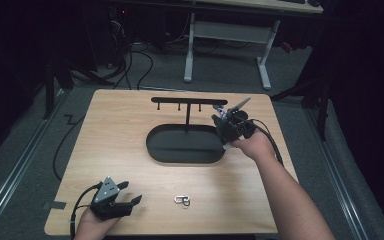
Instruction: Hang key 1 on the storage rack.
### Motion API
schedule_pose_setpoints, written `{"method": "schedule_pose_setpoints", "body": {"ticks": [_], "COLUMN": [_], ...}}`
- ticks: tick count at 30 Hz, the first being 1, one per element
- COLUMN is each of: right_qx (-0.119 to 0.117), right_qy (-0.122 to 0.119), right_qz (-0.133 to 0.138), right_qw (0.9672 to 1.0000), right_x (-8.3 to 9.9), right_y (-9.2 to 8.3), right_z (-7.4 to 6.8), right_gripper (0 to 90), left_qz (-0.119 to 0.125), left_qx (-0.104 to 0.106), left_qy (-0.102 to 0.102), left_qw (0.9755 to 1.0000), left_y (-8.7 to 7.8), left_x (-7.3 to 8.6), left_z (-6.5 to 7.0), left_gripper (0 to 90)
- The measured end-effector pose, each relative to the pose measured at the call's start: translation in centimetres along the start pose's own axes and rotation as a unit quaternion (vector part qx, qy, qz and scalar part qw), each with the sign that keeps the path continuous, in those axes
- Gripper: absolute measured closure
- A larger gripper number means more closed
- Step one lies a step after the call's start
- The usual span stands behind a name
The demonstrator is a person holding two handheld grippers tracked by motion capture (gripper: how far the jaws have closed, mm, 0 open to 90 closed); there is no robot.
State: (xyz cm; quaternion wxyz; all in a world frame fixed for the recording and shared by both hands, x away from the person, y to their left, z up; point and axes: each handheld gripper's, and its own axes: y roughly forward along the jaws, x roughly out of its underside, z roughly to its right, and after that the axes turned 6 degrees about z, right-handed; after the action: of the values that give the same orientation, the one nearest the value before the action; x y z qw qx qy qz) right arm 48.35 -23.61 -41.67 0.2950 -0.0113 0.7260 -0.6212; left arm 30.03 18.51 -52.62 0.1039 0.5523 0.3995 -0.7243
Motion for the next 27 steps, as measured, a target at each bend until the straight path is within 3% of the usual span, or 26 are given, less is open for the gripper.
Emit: {"method": "schedule_pose_setpoints", "body": {"ticks": [11, 20, 27], "right_qx": [0.001, -0.003, -0.010], "right_qy": [0.012, 0.005, -0.004], "right_qz": [0.007, 0.029, 0.053], "right_qw": [0.9999, 0.9996, 0.9986], "right_x": [-0.1, 0.7, 3.2], "right_y": [1.2, -0.7, -1.7], "right_z": [0.0, -0.4, -1.0], "right_gripper": [34.0, 32.2, 35.9], "left_qz": [0.002, 0.000, -0.003], "left_qx": [0.000, 0.002, 0.006], "left_qy": [-0.001, 0.000, 0.001], "left_qw": [1.0000, 1.0000, 1.0000], "left_y": [0.0, 0.1, 0.2], "left_x": [0.0, -0.1, -0.1], "left_z": [0.0, -0.1, 0.2], "left_gripper": [30.0, 29.9, 30.1]}}
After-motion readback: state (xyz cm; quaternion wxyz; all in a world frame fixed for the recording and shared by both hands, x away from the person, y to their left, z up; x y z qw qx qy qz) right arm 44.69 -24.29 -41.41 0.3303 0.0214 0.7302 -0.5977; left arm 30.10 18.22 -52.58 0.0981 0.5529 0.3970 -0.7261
